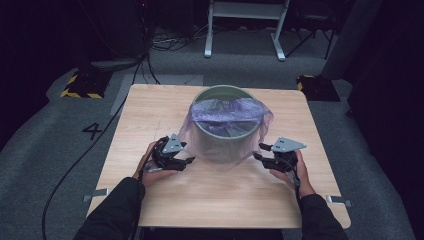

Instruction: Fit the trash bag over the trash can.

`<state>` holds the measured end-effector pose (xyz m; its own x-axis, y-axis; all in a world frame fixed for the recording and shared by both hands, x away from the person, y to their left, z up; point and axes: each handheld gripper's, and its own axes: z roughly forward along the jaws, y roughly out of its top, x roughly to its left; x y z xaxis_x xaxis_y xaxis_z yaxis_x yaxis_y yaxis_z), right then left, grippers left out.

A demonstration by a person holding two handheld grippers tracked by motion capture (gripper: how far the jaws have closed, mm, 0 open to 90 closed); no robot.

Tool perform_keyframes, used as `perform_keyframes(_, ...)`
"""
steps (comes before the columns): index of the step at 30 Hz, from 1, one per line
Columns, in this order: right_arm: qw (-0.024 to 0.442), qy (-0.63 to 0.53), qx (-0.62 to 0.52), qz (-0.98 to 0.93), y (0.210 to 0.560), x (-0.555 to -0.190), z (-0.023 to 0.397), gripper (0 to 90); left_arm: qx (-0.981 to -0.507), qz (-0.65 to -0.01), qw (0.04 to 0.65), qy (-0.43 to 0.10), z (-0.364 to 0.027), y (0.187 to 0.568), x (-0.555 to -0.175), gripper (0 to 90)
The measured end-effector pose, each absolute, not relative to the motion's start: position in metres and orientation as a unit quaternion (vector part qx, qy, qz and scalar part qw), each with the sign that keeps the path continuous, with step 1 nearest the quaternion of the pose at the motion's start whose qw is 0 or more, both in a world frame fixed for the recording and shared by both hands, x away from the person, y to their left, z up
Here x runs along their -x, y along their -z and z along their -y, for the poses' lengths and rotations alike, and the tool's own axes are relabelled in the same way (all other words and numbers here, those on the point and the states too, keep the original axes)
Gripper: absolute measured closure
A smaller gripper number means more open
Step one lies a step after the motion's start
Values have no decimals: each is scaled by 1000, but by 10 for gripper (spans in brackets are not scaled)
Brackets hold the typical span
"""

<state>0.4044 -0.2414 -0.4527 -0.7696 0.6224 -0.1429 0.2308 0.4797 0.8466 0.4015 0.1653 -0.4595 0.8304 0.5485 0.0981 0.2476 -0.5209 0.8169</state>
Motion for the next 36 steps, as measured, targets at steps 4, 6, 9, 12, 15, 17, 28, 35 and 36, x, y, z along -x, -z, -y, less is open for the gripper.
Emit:
perform_keyframes(4,245,-471,-247,-811,433,-389,257,453,-837,-217,471,-172,-180,443,-386,214)
perform_keyframes(6,256,-487,-240,-800,423,-381,265,435,-830,-209,489,-170,-188,435,-379,193)
perform_keyframes(9,269,-505,-229,-788,411,-372,274,416,-818,-208,504,-181,-195,423,-372,185)
perform_keyframes(12,271,-515,-219,-783,401,-367,280,367,-806,-219,513,-196,-199,413,-373,197)
perform_keyframes(15,267,-516,-210,-786,395,-365,284,313,-802,-228,507,-218,-196,405,-383,222)
perform_keyframes(17,258,-494,-206,-804,396,-366,285,258,-794,-241,510,-227,-194,400,-393,250)
perform_keyframes(28,276,-493,-255,-785,400,-379,304,300,-792,-263,500,-234,-184,386,-441,318)
perform_keyframes(35,324,-480,-199,-791,365,-399,264,489,-802,-235,493,-243,-173,370,-453,445)
perform_keyframes(36,323,-477,-196,-794,364,-404,260,506,-804,-234,489,-245,-170,369,-455,445)
